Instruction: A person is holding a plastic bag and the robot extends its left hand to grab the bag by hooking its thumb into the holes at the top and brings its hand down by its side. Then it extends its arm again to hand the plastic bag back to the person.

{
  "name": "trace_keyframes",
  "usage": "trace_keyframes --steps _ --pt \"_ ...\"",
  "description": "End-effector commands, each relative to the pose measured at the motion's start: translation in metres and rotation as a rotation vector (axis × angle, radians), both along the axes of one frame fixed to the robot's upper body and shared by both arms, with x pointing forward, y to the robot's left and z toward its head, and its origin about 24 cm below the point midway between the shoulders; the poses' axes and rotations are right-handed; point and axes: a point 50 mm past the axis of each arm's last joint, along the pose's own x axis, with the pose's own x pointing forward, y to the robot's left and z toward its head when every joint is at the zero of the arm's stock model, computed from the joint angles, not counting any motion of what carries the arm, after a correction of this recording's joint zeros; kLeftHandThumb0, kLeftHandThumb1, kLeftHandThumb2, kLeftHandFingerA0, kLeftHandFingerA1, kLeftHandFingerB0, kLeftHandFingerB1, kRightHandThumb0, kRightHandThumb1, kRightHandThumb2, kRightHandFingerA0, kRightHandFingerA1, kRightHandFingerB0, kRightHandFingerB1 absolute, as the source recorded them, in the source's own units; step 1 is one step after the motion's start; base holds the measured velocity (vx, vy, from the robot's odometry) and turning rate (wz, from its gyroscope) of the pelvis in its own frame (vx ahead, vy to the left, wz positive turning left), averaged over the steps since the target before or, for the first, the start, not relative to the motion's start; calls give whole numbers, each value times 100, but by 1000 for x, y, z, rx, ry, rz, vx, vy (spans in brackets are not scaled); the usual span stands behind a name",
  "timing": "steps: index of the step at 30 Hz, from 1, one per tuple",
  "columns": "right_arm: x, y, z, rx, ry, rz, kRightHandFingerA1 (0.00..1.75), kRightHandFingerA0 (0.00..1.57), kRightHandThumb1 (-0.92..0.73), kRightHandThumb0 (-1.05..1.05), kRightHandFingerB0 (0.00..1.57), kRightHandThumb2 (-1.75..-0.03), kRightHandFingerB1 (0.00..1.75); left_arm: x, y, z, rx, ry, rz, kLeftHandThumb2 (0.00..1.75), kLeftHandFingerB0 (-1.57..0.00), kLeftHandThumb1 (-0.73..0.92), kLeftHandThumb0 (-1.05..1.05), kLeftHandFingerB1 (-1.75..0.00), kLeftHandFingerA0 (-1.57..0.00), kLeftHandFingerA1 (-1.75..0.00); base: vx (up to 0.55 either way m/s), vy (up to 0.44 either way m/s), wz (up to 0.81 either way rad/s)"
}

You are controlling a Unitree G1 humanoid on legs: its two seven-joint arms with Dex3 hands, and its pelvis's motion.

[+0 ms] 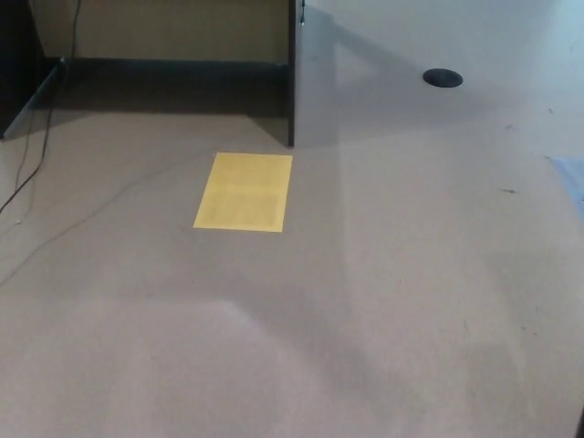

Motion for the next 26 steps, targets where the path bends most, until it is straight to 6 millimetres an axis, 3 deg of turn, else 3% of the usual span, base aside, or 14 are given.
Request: trace_keyframes --steps 1,7,12,14,17,21,22,24,25,26 --pt "-6 -8 0 -19 20 -5 47 70 -65 -34 62 -61 42 -11 11 -2 38 -88 37 63 -35 44 -38 -39 -34 -43 0 0 0" --pt "-6 -7 -1 -17 33 -15 47 69 -66 -34 61 -61 42 -15 17 -14 85 2 60 66 -34 45 -40 -39 -32 -44 0 0 0" --pt "-18 -11 -4 -29 44 -15 46 69 -67 -34 61 -61 41 -28 21 -26 78 111 98 66 -31 48 -40 -39 -31 -42 0 0 0" --pt "-23 -12 -4 -22 44 -20 46 69 -67 -33 61 -61 42 -30 24 -27 81 123 104 55 -34 51 -31 -33 -38 -39 0 0 0" --pt "-19 -12 -3 -18 35 -35 47 72 -67 -30 65 -60 43 -28 26 -28 63 154 105 56 -33 54 -33 -32 -35 -38 0 0 0" --pt "-28 -9 -9 -13 64 -38 46 71 -67 -30 63 -60 42 -41 31 -33 44 254 107 56 -34 53 -31 -32 -38 -39 0 0 0" --pt "-31 -10 -10 -18 73 -36 46 69 -66 -34 61 -61 41 -44 34 -39 35 350 124 58 -24 57 -37 -29 -30 -34 0 0 0" --pt "-33 -11 -10 -28 80 -36 46 70 -66 -34 62 -61 41 -45 37 -43 42 433 120 58 -22 58 -38 -29 -29 -37 0 0 0" --pt "-33 -11 -10 -31 80 -34 46 72 -68 -29 64 -60 42 -46 39 -47 32 488 151 56 -22 57 -38 -28 -48 -48 0 0 0" --pt "-33 -11 -10 -31 80 -34 46 72 -68 -29 64 -60 42 -46 39 -47 32 488 151 56 -22 57 -38 -28 -48 -48 0 0 0"
